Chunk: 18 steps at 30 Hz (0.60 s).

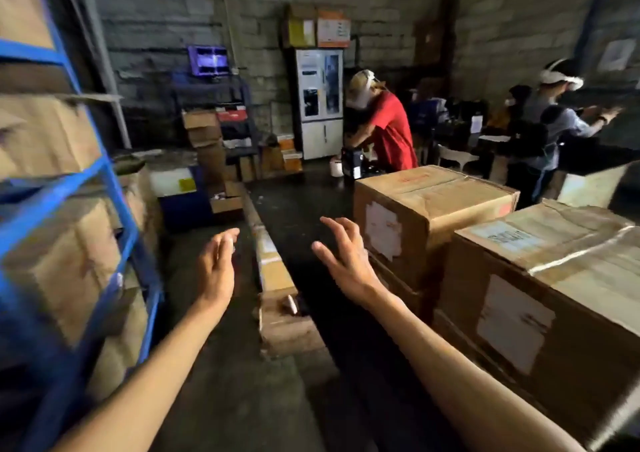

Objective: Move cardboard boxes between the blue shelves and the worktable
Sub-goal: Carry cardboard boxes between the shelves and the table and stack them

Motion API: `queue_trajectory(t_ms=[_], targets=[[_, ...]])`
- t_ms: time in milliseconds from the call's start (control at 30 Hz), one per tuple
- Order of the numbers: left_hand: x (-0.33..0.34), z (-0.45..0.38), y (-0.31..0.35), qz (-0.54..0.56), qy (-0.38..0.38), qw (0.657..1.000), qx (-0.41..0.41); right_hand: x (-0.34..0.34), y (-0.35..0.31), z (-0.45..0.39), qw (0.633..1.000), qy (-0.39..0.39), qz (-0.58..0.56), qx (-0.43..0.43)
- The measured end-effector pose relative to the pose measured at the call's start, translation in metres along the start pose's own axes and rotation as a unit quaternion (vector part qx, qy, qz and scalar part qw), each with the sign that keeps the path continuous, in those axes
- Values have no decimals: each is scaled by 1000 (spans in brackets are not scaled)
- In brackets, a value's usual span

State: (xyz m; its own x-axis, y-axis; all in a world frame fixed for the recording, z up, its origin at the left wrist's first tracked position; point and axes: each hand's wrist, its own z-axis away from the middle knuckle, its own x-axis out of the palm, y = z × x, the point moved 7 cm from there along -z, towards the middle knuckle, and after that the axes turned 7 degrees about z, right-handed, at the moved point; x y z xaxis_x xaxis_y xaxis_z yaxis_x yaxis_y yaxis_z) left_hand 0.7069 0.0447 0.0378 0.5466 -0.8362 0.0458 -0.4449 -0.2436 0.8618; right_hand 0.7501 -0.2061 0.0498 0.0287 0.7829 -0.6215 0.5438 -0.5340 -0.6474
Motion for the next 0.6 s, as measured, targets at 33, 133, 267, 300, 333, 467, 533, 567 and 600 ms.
queue_trajectory(t_ms=[33, 133, 267, 300, 333, 467, 533, 567, 600], targets=[[-29, 1, 0, -15, 20, 1000, -3, 18, -16, -3, 1000, -14, -6, -13], [-130, 9, 11, -74, 92, 993, -18, 82, -79, -9, 994, -66, -38, -74], [-246, 26, 43, -137, 171, 975, -30, 162, -171, -10, 974, -152, -102, -137], [-274, 31, 52, -158, 194, 968, -26, 180, -196, -9, 966, -167, -116, -158], [-302, 37, 62, -177, 218, 959, -23, 197, -222, -6, 958, -183, -130, -179], [-399, 71, 102, -268, 291, 918, -21, 264, -320, 12, 921, -242, -189, -241], [-440, 89, 123, -286, 320, 903, -24, 294, -365, 24, 901, -272, -216, -261], [-463, 99, 133, -294, 339, 893, -22, 309, -388, 32, 892, -287, -227, -266], [-482, 110, 144, -302, 363, 881, -20, 321, -408, 41, 883, -302, -235, -273]])
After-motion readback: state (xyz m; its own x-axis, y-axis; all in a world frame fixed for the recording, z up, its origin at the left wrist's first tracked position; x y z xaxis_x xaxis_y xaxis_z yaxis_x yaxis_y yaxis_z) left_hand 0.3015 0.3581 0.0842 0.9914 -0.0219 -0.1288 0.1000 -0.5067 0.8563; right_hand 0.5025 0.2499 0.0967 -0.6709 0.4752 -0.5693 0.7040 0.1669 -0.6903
